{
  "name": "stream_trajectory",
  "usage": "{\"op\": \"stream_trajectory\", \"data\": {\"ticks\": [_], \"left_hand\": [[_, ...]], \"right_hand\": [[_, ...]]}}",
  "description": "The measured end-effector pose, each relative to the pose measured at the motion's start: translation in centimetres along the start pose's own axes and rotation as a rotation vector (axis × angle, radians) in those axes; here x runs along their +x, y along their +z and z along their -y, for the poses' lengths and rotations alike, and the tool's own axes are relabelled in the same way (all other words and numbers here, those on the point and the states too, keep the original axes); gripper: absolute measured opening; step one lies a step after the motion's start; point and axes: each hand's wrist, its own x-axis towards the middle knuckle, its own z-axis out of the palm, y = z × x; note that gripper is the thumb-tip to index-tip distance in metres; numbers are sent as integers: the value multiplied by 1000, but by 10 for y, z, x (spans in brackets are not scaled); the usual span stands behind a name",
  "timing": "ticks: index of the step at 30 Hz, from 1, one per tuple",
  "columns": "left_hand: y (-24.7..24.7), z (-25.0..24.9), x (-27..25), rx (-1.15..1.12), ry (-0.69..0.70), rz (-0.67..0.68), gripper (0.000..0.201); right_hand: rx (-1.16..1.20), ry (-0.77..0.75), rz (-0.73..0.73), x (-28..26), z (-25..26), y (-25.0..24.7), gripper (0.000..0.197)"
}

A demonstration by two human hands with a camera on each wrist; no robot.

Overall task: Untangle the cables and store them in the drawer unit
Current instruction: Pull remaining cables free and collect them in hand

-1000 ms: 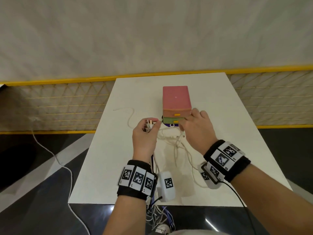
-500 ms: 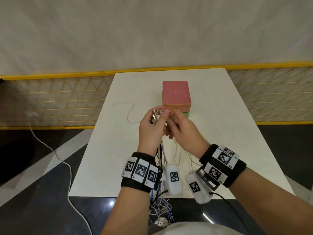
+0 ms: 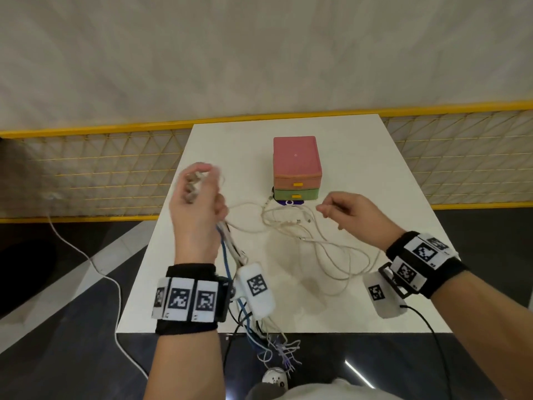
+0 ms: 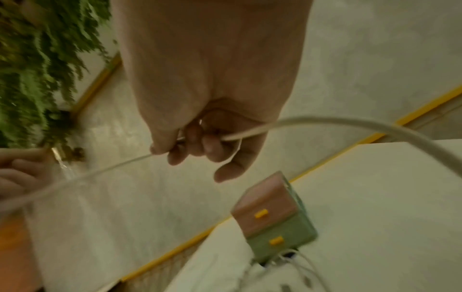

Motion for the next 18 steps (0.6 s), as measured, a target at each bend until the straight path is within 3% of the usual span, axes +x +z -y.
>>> {"op": "stream_trajectory", "data": {"ticks": [1, 3, 5, 8, 10, 15, 18], "left_hand": [[9, 1, -6, 93, -7, 98, 5], [30, 8, -18, 293, -74, 280, 17], [47, 15, -31, 425, -182, 425, 20], [53, 18, -39, 428, -188, 477, 14], [49, 15, -35, 470, -101, 382, 14], [12, 1, -6, 290, -27, -184, 19], [-5, -1, 5, 260, 4, -291, 13]], "right_hand": [[2, -40, -24, 3, 11, 0, 28], [8, -137, -53, 11, 33, 1, 36], [7, -205, -61, 15, 51, -1, 25], [61, -236, 0, 10, 62, -4, 10], [100, -218, 45, 3, 57, -7, 18], [-82, -48, 37, -12, 4, -26, 25], [-153, 13, 34, -14, -17, -33, 24]]}}
